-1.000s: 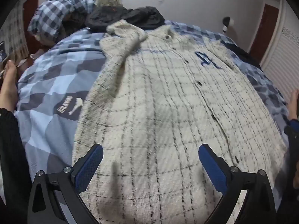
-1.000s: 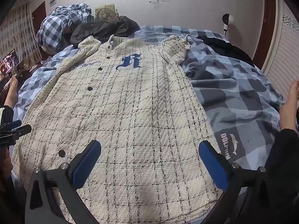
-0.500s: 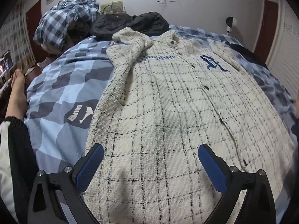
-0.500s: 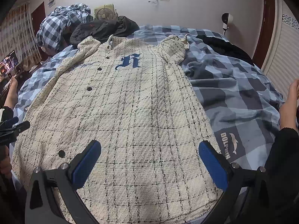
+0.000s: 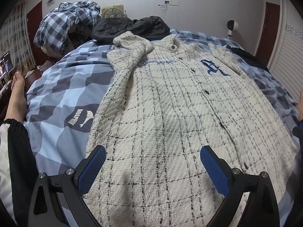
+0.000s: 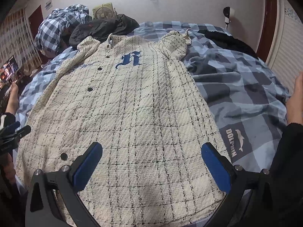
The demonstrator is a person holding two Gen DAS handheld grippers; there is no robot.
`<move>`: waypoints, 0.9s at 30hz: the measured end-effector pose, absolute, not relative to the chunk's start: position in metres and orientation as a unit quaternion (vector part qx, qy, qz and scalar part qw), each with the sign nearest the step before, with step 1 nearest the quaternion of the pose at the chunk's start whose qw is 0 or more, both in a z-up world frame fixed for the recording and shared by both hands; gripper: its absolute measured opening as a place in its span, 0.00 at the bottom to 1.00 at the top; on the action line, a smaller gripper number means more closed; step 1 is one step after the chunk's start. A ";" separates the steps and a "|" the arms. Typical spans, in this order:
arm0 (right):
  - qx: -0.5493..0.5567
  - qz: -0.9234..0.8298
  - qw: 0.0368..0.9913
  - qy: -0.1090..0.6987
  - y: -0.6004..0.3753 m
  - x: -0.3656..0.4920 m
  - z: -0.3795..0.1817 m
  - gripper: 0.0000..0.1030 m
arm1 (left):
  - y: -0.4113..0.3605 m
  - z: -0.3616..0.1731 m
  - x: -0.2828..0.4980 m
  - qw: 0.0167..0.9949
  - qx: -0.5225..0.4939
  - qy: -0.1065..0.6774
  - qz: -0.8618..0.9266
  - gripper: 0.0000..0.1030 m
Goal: Fold small clothes
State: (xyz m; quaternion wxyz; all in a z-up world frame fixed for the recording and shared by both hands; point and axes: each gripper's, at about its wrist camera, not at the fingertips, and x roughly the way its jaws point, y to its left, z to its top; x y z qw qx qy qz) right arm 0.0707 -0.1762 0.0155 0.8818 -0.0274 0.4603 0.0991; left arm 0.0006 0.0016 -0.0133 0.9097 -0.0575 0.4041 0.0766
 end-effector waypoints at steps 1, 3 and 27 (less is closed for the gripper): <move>-0.024 0.099 0.881 0.461 -0.178 0.071 0.015 0.99 | 0.002 -0.014 0.001 0.909 -0.060 0.406 0.077 0.98; -0.014 0.096 0.880 0.465 -0.182 0.074 0.015 0.99 | 0.003 -0.015 0.003 0.905 -0.064 0.412 0.080 0.98; 0.031 0.107 0.863 0.492 -0.181 0.333 0.096 0.99 | 0.040 0.006 0.091 0.925 -0.082 0.368 0.040 0.98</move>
